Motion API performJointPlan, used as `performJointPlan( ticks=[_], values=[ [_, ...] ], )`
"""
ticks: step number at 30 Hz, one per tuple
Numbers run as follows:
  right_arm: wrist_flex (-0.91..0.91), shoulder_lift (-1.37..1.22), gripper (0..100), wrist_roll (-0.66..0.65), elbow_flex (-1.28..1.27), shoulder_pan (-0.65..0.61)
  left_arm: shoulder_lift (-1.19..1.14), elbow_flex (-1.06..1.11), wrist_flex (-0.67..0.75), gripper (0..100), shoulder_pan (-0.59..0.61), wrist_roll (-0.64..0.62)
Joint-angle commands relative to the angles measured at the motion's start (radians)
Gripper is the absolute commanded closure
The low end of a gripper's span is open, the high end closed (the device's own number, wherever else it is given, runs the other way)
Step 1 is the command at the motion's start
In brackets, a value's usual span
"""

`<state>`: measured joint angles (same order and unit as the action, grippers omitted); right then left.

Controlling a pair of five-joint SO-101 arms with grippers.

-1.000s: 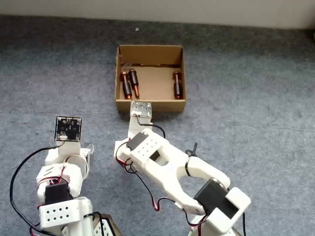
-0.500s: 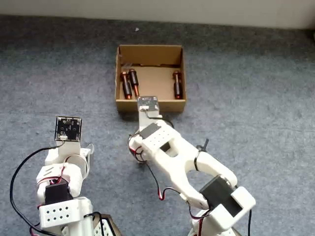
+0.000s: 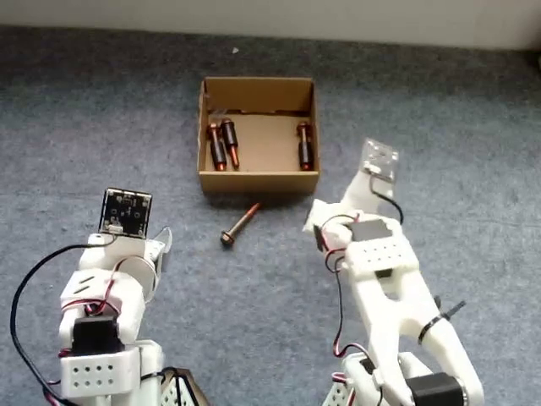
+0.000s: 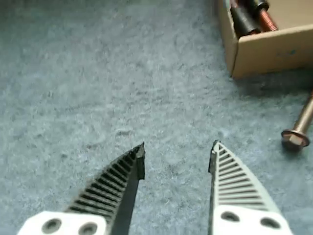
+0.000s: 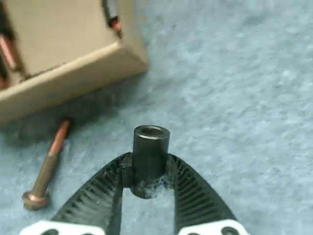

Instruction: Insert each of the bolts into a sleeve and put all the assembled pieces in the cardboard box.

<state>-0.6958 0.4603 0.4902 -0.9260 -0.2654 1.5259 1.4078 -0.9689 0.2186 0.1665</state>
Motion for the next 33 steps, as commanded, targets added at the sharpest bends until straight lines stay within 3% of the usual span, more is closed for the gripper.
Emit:
performJointPlan(
  ticks=[1,6,11,23,33],
  values=[
    [0.177,0.056,99.4,0.018,-0.067,0.119,-0.073,-0.203,-0.094,76,-0.16,-0.006],
    [0.292,0.056,99.4,0.109,-0.114,0.217,-0.381,-0.397,-0.123,76,-0.357,-0.005],
    [0.34,0.056,99.4,0.112,-0.122,0.254,-0.73,-0.599,-0.118,76,-0.456,-0.005],
    [0.341,0.056,99.4,0.112,-0.122,0.28,-1.491,-1.03,-0.029,77,-0.524,-0.005],
    [0.341,0.056,99.4,0.112,-0.124,0.277,-1.885,-1.322,-0.029,78,-0.521,-0.008]
  ],
)
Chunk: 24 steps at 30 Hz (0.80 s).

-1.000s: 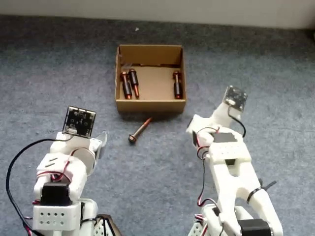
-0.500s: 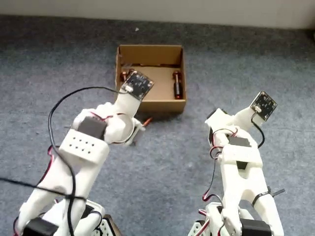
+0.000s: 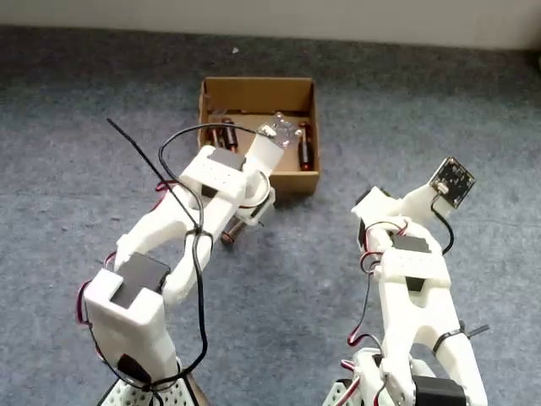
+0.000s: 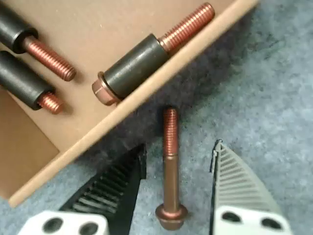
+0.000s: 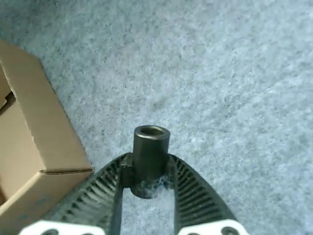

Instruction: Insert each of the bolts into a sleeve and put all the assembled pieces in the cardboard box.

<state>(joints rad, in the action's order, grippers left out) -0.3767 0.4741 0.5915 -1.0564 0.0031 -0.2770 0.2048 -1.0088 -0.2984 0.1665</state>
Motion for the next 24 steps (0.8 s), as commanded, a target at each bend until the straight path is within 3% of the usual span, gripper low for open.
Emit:
performJointPlan(
  ticks=[1,11,14,18,24],
  values=[
    [0.022,0.042,99.4,0.011,0.007,0.007,-0.108,-0.137,0.011,80,-0.005,-0.006],
    [0.021,0.042,99.4,0.011,0.007,0.007,-0.194,-0.209,-0.038,99,-0.024,-0.005],
    [0.021,0.042,99.4,0.011,0.007,0.007,-0.168,-0.22,-0.109,99,-0.031,-0.008],
    [0.019,0.042,99.4,0.011,0.007,0.01,-0.028,-0.199,-0.164,99,-0.024,-0.02],
    [0.018,0.042,99.4,0.011,0.007,0.01,0.3,0.038,-0.078,99,-0.013,-0.138]
  ],
)
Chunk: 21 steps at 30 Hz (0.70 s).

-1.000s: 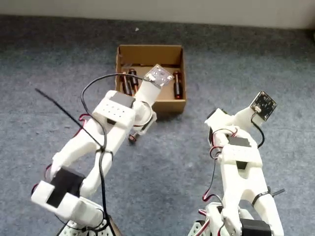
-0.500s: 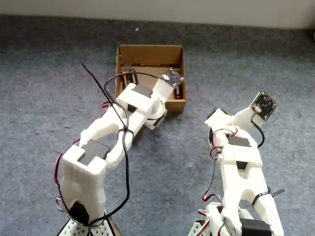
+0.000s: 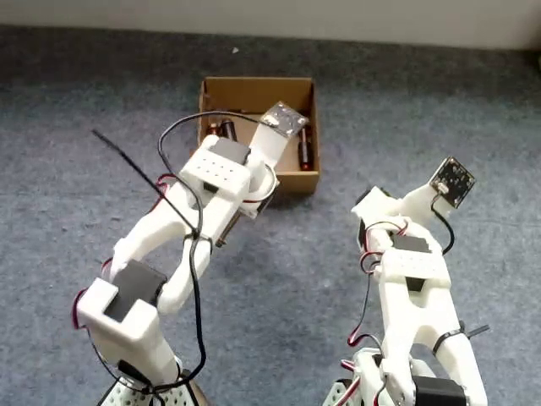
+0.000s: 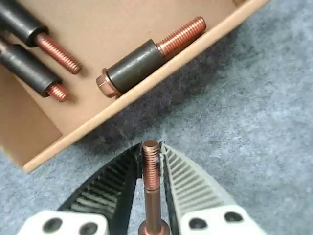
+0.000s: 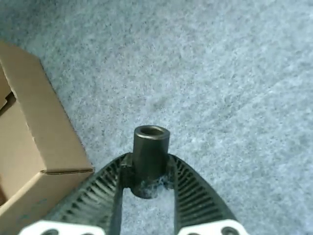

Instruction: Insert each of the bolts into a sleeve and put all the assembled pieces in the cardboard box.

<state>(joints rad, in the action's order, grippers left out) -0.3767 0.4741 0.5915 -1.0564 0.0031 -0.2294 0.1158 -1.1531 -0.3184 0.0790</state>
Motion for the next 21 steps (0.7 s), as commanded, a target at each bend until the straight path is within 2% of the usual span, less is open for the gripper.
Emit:
performJointPlan(
  ticks=[1,10,17,21],
  values=[
    [0.018,0.042,99.4,0.011,0.007,0.01,0.311,0.177,0.092,99,0.013,-0.06],
    [0.018,0.042,99.4,0.011,0.005,0.01,0.736,0.564,0.296,99,0.085,-0.391],
    [0.021,0.051,99.4,0.011,-0.013,0.005,0.957,0.802,0.394,99,0.194,-0.404],
    [0.021,0.051,99.4,0.011,-0.013,0.005,1.073,0.995,0.54,99,0.288,-0.407]
  ],
)
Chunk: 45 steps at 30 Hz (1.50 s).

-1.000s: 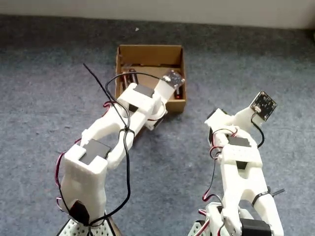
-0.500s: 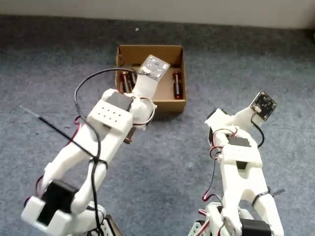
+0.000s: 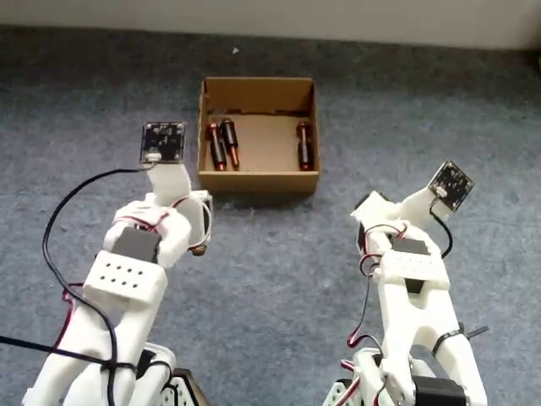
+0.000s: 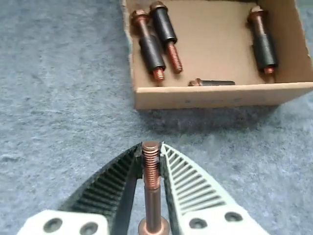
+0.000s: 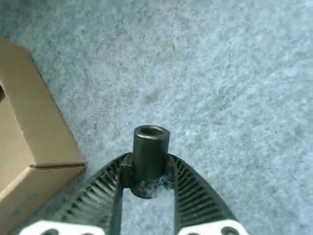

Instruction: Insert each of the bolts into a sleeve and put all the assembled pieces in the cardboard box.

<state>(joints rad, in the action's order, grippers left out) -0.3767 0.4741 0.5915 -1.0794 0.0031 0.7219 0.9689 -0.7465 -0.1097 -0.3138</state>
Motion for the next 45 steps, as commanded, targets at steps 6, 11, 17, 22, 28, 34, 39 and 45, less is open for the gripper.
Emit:
performJointPlan(
  ticks=[6,11,17,22,28,34,39,45],
  values=[
    [0.021,0.051,99.4,0.011,0.01,0.005,0.325,0.476,0.336,99,0.194,-0.014],
    [0.021,0.051,99.4,0.011,0.01,0.005,0.527,0.634,0.356,97,0.252,-0.006],
    [0.021,0.05,99.4,0.011,0.01,0.005,0.737,0.638,0.072,67,0.271,0.023],
    [0.021,0.05,99.4,0.011,0.01,0.005,0.866,0.535,-0.18,70,0.292,0.04],
    [0.021,0.05,99.4,0.009,0.01,0.005,0.897,0.415,-0.265,76,0.394,0.302],
    [0.021,0.051,99.4,0.006,0.01,0.005,0.894,0.371,-0.288,78,0.423,0.503],
    [0.021,0.051,99.4,0.006,0.01,0.007,0.785,0.245,-0.368,77,0.421,0.64],
    [0.021,0.053,99.4,0.009,0.01,0.012,0.433,0.004,-0.381,77,0.421,0.864]
  ],
)
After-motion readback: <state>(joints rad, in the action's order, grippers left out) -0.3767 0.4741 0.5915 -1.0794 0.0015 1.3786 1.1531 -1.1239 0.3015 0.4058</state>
